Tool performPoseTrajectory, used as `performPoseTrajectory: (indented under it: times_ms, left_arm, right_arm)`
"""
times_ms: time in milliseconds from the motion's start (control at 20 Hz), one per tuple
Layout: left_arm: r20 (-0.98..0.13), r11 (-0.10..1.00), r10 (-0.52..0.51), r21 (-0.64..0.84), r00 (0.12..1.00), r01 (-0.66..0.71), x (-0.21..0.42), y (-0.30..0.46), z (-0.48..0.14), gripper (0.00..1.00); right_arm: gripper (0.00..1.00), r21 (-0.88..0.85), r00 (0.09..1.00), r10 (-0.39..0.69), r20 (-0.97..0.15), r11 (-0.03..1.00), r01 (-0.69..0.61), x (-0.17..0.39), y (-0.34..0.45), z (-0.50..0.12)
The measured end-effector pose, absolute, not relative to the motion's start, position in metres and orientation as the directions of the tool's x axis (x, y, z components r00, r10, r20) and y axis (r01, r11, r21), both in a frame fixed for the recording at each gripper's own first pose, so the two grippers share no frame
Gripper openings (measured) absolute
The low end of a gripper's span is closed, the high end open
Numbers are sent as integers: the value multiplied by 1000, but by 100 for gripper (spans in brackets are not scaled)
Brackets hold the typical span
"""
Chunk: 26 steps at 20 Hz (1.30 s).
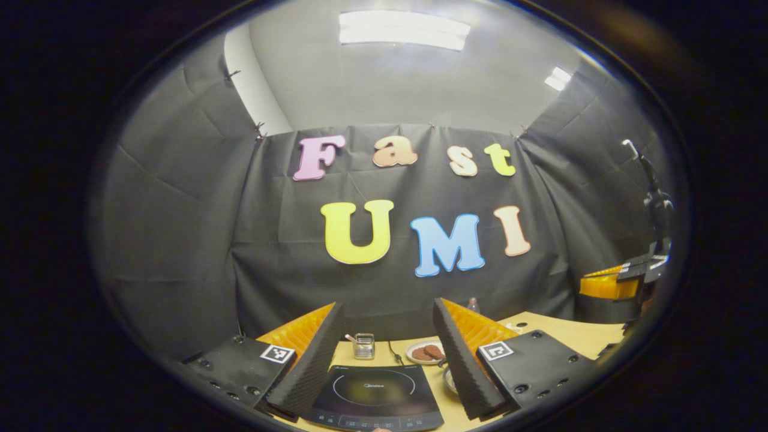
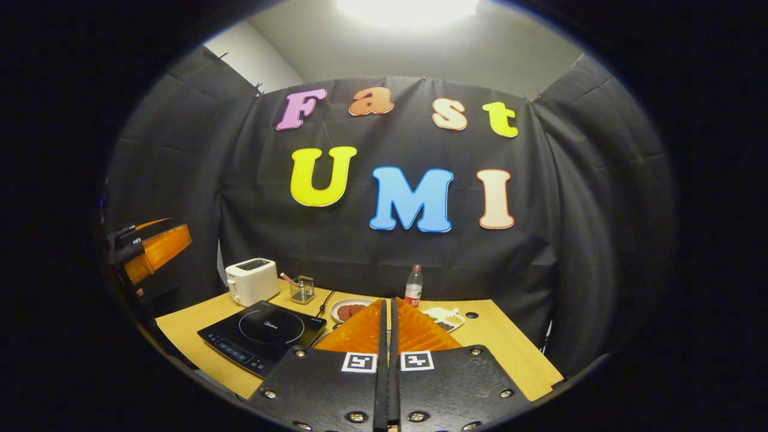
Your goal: First push the handle of the pot to place it horizontally, then grasp the pot with both hands and set it on the induction cooktop.
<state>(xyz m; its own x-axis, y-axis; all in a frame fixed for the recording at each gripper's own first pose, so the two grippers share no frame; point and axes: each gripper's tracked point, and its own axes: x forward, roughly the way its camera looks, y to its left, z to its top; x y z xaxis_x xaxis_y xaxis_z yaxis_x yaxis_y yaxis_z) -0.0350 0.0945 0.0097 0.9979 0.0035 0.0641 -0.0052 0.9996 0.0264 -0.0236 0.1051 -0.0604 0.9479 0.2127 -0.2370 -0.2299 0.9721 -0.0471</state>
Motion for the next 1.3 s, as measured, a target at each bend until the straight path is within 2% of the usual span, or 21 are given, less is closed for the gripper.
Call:
performPoseTrajectory:
  times_ms: [150, 200, 350, 500, 550, 700, 1050, 1300]
  left_arm:
    - [53, 999, 31, 36, 998, -32, -28, 92, 2, 99]
    - [50, 998, 45, 37, 998, -47, -25, 91, 2, 93]
    - [40, 998, 65, 18, 997, -66, -12, 80, -2, 99]
    - [18, 996, 86, 21, 996, -86, 3, 73, -8, 93]
    - [13, 996, 91, 26, 996, -91, 7, 70, -9, 96]
    - [3, 994, 101, 42, 995, -101, 20, 63, -12, 94]
    - [-29, 989, 138, 64, 990, -135, 40, 54, -23, 93]
    - [-23, 985, 153, 90, 988, -151, 47, 48, -17, 99]
  right_arm:
    - [0, -41, 910, 275, -310, 952, -302, -21, 112, -89]
    - [0, -32, 893, 299, -338, 944, -328, -20, 115, -99]
    - [0, 18, 834, 367, -411, 918, -395, -21, 123, -130]
    - [0, 56, 766, 424, -483, 888, -456, -22, 130, -161]
    - [0, 62, 743, 437, -506, 878, -474, -26, 129, -171]
    - [0, 92, 664, 473, -579, 847, -523, -29, 132, -201]
    - [1, 142, 467, 524, -713, 759, -636, -53, 132, -261]
    - [0, 214, 328, 510, -795, 742, -636, -66, 119, -298]
